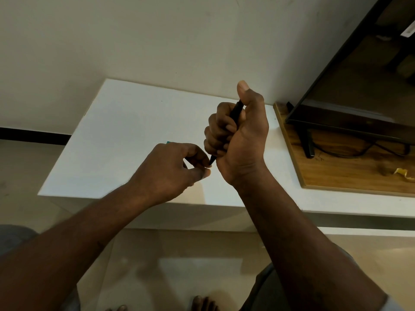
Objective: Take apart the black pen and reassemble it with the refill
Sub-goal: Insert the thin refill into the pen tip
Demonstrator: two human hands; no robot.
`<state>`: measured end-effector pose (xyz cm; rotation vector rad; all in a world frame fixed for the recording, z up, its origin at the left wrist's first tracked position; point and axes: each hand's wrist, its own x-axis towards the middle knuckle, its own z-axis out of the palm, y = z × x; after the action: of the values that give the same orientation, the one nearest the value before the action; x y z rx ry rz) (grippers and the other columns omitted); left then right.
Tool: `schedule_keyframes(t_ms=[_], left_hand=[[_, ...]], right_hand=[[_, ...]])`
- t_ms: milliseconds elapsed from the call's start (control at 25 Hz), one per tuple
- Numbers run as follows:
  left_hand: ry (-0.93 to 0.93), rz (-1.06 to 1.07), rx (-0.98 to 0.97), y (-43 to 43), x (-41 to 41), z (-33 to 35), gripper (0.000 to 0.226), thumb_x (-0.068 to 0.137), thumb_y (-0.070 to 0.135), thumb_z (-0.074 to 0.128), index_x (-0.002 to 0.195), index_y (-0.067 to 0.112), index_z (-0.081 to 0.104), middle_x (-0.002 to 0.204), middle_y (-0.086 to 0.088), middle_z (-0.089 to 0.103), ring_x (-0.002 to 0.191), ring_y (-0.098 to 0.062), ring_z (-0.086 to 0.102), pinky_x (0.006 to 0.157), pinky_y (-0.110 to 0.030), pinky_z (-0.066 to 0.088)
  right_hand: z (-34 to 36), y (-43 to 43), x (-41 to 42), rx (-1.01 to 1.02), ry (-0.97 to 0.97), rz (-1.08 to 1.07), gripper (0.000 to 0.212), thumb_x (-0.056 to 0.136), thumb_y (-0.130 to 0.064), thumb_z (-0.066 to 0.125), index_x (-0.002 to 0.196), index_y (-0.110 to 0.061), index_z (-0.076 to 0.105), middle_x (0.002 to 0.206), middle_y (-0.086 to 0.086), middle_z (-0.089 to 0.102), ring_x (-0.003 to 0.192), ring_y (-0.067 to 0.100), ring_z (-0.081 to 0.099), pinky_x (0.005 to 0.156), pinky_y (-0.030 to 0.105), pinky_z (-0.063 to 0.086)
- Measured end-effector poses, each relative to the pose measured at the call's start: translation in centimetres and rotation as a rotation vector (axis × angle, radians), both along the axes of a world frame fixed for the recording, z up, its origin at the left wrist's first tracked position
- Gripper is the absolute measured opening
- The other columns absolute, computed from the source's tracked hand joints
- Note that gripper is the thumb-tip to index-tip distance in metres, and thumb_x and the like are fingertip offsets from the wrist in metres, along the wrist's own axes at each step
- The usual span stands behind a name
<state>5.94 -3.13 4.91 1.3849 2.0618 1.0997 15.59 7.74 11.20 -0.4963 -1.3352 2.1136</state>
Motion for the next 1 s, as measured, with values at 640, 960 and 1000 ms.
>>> schedule_keyframes(t_ms=[640,960,1000], left_hand=[[0.006,0.043,-0.038,0.03,0.12,-0.07,0.008,0.087,0.037,0.078,0.090,0.042,0.072,0.080,0.026,0.072,0.065,0.003,0.070,0.060,-0.017,0.044],[0.020,0.041,-0.043,0.01,0.18,0.03,0.008,0.087,0.038,0.078,0.088,0.043,0.071,0.078,0.026,0.071,0.064,0.003,0.071,0.058,-0.014,0.041],[0.022,0.042,-0.043,0.03,0.19,0.01,0.007,0.087,0.039,0.078,0.089,0.042,0.071,0.079,0.026,0.071,0.065,0.004,0.070,0.057,-0.013,0.041]], right_hand=[[-0.03,-0.06,-0.07,-0.025,-0.030,0.014,0.056,0.106,-0.046,0.037,0.060,-0.017,0.024,0.048,-0.004,0.019,0.044,0.014,0.009,0.047,0.026,0.012],[0.11,-0.11,0.00,-0.020,-0.028,0.010,0.054,0.107,-0.043,0.034,0.061,-0.018,0.023,0.048,-0.003,0.019,0.045,0.015,0.007,0.047,0.026,0.011],[0.11,-0.13,-0.01,-0.018,-0.025,0.013,0.053,0.107,-0.042,0.033,0.061,-0.018,0.023,0.047,-0.003,0.018,0.045,0.015,0.007,0.047,0.026,0.011]])
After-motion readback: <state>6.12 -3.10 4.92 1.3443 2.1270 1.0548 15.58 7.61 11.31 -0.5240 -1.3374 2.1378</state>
